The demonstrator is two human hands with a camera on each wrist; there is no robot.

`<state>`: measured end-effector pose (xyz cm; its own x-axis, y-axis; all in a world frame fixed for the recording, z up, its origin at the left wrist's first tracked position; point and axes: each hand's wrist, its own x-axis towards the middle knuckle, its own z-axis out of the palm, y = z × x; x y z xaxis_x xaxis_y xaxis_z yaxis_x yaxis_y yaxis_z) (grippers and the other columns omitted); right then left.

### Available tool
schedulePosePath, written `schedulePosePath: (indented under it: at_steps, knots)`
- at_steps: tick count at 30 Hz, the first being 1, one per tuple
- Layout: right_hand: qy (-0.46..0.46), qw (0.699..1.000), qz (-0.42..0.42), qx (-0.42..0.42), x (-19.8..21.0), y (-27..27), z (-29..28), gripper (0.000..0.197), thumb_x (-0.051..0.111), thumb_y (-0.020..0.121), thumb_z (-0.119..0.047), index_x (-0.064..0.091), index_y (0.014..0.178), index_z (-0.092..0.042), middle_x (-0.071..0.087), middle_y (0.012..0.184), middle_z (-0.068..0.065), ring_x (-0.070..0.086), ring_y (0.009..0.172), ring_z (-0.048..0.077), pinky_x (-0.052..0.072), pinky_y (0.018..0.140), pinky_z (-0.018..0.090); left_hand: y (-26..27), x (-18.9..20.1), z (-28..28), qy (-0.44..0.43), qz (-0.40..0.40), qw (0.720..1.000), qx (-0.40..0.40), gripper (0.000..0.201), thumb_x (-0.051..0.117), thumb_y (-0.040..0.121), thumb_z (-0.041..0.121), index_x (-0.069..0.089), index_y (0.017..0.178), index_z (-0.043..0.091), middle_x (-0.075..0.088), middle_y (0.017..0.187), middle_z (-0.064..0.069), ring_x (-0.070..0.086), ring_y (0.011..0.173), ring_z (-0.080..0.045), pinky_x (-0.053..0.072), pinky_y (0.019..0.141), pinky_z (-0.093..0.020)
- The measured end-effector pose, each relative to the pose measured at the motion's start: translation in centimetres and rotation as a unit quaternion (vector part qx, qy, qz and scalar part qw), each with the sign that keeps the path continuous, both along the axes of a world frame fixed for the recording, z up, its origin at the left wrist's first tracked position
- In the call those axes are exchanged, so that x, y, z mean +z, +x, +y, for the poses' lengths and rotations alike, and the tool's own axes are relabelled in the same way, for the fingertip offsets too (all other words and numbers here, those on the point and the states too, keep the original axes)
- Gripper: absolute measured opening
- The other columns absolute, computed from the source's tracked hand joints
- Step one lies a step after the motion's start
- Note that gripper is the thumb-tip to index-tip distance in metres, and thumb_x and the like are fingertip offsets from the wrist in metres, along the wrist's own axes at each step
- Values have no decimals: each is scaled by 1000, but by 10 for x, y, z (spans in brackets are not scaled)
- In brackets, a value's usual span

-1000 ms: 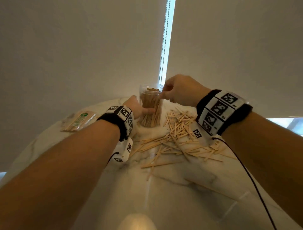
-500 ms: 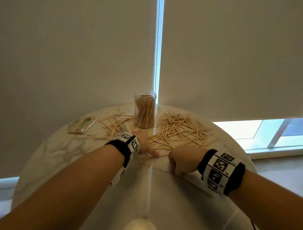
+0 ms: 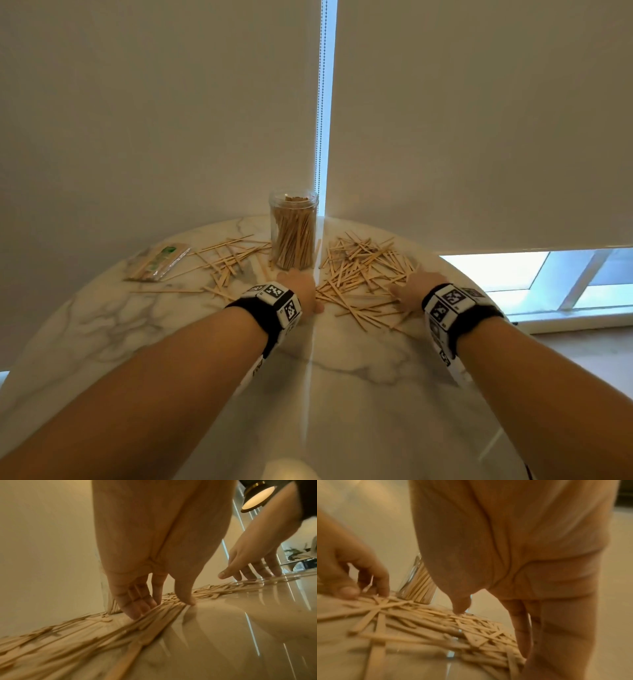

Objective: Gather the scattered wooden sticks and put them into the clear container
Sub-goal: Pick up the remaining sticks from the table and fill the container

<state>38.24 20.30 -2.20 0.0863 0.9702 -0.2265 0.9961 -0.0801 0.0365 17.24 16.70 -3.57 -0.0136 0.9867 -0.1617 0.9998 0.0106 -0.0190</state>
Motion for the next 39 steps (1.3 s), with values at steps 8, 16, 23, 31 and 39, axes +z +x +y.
schedulePosePath:
  at_steps: [8, 16, 23, 31, 39]
  knots:
    - [-4, 994, 18, 107, -14, -53, 4, 69, 62, 81, -71, 65, 112, -10, 64, 100, 5, 61, 95, 24, 50, 81, 33, 10, 9, 4, -35, 12, 998, -46, 29, 52, 103, 16, 59, 127, 0, 61, 128, -13, 59, 119, -29, 46, 86, -29]
    - [-21, 990, 47, 128, -6, -56, -16, 18, 61, 95, -24, 64, 96, -6, 61, 90, 7, 58, 84, 22, 47, 69, 27, -11, 4, -5, -70, 23, 997, -10, 36, 48, 104, 24, 49, 135, 5, 57, 129, -14, 60, 109, -29, 44, 80, -29]
    - [31, 988, 21, 152, -5, -59, -38, 16, 56, 97, -18, 64, 102, -5, 59, 96, 8, 55, 86, 22, 49, 76, 27, -24, 14, -28, -52, 0, 998, 38, 38, 37, 108, 21, 44, 141, 2, 51, 140, -18, 54, 125, -33, 45, 94, -34]
    - [8, 991, 66, 119, 0, -57, -54, 17, 60, 94, -21, 63, 102, -6, 56, 94, 6, 54, 86, 21, 46, 73, 26, -52, 17, -42, 13, -271, 953, 132, 48, 30, 110, 36, 54, 132, 1, 58, 134, -16, 58, 116, -30, 45, 94, -36]
    - [49, 931, 352, 79, 20, -57, -61, 13, 69, 88, -16, 74, 88, -3, 76, 81, 10, 74, 76, 21, 61, 78, 41, -44, 4, -40, 126, -594, 785, 123, 40, 39, 104, 48, 55, 116, 15, 47, 72, 0, 45, 59, -16, 43, 61, -32]
